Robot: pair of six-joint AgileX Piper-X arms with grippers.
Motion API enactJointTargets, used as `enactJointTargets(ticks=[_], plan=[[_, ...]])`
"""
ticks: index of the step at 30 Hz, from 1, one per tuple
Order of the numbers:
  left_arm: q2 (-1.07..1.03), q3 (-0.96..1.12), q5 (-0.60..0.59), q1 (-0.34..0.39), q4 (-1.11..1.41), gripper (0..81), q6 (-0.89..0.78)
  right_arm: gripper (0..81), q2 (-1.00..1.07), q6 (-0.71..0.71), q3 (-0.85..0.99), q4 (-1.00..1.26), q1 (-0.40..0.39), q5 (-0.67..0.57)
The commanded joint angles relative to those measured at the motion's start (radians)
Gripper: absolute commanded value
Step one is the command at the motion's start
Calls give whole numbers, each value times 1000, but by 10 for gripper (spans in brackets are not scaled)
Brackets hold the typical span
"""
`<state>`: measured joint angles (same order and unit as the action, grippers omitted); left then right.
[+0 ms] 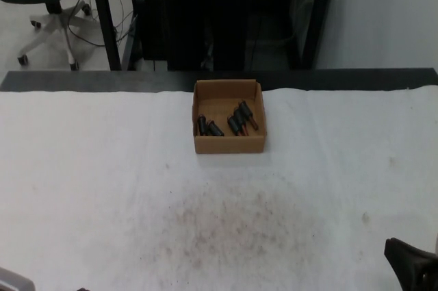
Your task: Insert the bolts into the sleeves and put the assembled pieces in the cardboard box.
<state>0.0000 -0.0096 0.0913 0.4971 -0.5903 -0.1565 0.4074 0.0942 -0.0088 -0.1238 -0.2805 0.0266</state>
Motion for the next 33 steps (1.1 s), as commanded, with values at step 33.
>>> enactJointTargets(ticks=[33], plan=[[0, 10, 12, 4, 4, 3, -8, 8, -4, 2, 9, -149, 3, 4]])
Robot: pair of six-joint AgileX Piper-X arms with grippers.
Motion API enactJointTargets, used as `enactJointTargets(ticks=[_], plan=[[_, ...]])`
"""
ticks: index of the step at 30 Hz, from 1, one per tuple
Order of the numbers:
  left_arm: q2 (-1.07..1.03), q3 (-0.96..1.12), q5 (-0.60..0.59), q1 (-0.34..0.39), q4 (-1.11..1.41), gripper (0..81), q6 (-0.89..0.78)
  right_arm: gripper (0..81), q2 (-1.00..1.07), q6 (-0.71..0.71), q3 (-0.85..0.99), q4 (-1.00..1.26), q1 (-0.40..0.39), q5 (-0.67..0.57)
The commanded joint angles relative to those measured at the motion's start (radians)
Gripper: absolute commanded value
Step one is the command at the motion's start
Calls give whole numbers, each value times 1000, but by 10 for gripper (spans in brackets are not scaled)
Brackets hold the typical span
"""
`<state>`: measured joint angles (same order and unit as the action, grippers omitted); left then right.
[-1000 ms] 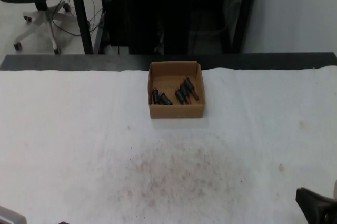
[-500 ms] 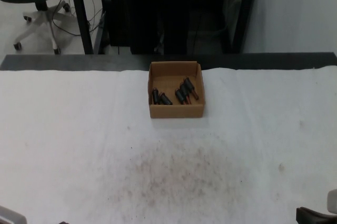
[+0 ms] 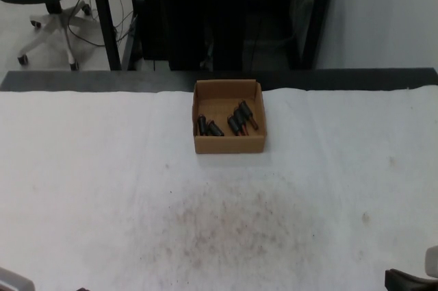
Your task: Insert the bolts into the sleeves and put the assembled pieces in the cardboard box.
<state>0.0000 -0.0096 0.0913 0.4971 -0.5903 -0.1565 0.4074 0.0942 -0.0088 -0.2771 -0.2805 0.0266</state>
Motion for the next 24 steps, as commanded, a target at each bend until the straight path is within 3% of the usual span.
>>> enactJointTargets(ticks=[1, 10, 15, 24], plan=[[0, 10, 12, 4, 4, 3, -8, 8, -4, 2, 9, 5, 3, 4], [0, 10, 12, 4, 4, 3, -8, 8, -84, -94, 9, 1, 3, 4], [0, 10, 12, 4, 4, 3, -8, 8, -201, -178, 9, -144, 3, 28], [0, 10, 12, 4, 4, 3, -8, 8, -295, -184, 9, -206, 3, 96]])
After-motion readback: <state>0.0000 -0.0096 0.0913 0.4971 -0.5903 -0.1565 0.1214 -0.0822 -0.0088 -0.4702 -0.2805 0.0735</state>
